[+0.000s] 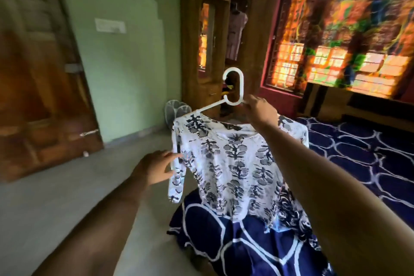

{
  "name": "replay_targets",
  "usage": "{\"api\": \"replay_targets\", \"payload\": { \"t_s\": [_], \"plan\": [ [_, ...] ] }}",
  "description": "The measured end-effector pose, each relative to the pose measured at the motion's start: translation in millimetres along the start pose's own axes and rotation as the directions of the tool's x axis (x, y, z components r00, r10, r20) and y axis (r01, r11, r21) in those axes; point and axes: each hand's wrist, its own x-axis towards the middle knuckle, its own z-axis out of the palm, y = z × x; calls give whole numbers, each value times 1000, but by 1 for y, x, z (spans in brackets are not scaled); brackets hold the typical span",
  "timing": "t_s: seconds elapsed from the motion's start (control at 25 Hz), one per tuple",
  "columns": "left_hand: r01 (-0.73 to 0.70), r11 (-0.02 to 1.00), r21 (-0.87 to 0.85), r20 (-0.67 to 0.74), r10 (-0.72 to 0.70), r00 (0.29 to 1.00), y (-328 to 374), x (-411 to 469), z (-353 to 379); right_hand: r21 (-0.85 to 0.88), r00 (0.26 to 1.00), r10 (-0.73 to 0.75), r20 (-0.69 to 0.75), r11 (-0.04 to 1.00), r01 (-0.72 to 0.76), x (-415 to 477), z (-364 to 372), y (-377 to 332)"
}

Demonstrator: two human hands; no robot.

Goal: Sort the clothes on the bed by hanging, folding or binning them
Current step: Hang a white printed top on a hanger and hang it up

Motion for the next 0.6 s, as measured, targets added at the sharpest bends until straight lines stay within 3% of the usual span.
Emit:
{"api": "replay_targets", "payload": {
  "t_s": [0.08, 0.16, 0.4, 0.6],
  "plan": [
    [197, 964, -178, 106, -180, 978, -40, -46, -5, 55, 998, -16, 59, 998, 13, -4, 26, -45],
    [292, 924, -246, 175, -254, 951, -72, -81, -12, 87, 995, -56, 85, 995, 48, -6, 47, -79],
    [504, 835, -220, 152, -481, 864, -151, -170, -31, 239, 975, -184, 124, 959, 151, 1, 98, -188],
    [639, 766, -77, 52, -637, 769, -211, -210, -31, 356, 947, -286, 147, 909, 219, 24, 161, -258]
  ]
}}
